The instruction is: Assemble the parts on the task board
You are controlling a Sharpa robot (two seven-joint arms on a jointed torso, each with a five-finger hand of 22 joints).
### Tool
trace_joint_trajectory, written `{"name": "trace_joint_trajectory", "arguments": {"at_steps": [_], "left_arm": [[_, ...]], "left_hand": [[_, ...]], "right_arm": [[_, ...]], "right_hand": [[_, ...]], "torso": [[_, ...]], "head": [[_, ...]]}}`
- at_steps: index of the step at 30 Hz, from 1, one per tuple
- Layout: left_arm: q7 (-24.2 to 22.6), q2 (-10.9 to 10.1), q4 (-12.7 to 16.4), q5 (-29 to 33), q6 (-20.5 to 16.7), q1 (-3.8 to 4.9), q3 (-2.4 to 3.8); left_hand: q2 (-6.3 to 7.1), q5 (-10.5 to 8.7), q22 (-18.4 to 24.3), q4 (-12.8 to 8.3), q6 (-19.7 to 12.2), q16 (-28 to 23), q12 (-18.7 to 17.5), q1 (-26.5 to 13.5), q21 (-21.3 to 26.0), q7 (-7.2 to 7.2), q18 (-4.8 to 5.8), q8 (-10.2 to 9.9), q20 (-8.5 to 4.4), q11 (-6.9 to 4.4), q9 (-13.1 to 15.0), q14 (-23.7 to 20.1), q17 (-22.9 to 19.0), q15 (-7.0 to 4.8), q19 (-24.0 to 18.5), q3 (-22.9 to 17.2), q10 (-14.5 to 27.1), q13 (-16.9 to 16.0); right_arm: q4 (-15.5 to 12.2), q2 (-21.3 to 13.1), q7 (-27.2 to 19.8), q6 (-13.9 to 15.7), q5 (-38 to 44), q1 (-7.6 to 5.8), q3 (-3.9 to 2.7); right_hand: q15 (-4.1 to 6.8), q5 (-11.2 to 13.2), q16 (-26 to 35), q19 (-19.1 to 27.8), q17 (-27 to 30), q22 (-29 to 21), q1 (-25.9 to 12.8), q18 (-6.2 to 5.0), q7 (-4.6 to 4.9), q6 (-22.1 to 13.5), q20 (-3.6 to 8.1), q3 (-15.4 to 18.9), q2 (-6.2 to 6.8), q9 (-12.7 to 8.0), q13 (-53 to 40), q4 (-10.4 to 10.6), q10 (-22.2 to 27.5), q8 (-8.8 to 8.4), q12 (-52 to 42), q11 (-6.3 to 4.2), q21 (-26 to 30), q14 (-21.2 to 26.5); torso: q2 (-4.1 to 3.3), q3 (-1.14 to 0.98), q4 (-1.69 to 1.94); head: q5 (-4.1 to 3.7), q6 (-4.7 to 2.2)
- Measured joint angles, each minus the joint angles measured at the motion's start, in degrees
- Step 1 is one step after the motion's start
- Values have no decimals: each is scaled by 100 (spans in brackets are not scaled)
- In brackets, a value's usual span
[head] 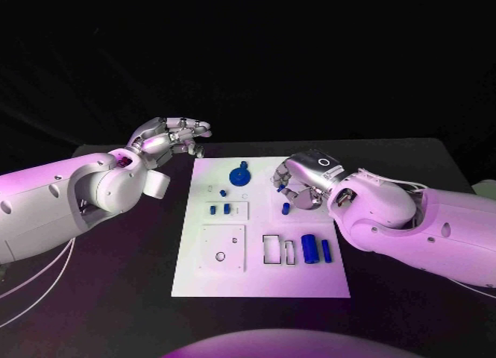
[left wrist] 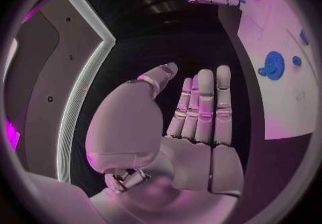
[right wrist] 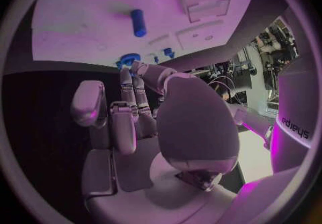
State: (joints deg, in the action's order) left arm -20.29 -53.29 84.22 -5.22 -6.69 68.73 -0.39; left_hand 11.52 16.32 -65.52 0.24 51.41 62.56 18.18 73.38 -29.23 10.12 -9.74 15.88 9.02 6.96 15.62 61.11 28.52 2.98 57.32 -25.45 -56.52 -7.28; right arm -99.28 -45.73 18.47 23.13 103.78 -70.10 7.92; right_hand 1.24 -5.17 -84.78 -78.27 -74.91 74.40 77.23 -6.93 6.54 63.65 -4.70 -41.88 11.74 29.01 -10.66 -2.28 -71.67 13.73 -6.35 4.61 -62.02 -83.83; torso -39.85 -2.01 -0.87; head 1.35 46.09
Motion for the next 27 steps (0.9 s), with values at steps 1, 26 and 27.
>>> {"name": "trace_joint_trajectory", "arguments": {"at_steps": [1,26,27], "left_arm": [[1,9,0,0,1,0,-1],[40,284,1,0,-17,0,-15],[43,290,-1,0,-17,0,-15]], "left_hand": [[0,0,1,0,0,0,0,0,0,0,0,0,0,0,0,0,-1,0,0,0,0,0],[0,0,26,0,0,0,-3,0,22,0,0,0,0,0,0,0,-23,0,0,0,0,1],[0,0,26,0,0,0,-3,0,22,0,0,0,0,12,0,0,-23,0,0,0,12,1]], "right_arm": [[-34,44,0,6,-3,11,0],[168,1072,-153,-47,-212,778,92],[186,1089,-160,-53,-223,795,94]], "right_hand": [[0,0,0,0,0,0,0,-1,0,0,0,-1,0,-1,0,-2,0,0,6,0,0,0],[0,-7,0,21,0,-26,15,-8,-10,-11,20,-35,-14,2,-5,-4,0,-12,26,0,26,0],[0,-7,0,21,0,-26,15,-8,-10,-11,20,-43,-14,2,-5,-10,0,-12,26,-1,31,0]], "torso": [[0,2,3],[-8,13,8],[-8,10,7]], "head": [[20,5],[410,130],[424,139]]}}
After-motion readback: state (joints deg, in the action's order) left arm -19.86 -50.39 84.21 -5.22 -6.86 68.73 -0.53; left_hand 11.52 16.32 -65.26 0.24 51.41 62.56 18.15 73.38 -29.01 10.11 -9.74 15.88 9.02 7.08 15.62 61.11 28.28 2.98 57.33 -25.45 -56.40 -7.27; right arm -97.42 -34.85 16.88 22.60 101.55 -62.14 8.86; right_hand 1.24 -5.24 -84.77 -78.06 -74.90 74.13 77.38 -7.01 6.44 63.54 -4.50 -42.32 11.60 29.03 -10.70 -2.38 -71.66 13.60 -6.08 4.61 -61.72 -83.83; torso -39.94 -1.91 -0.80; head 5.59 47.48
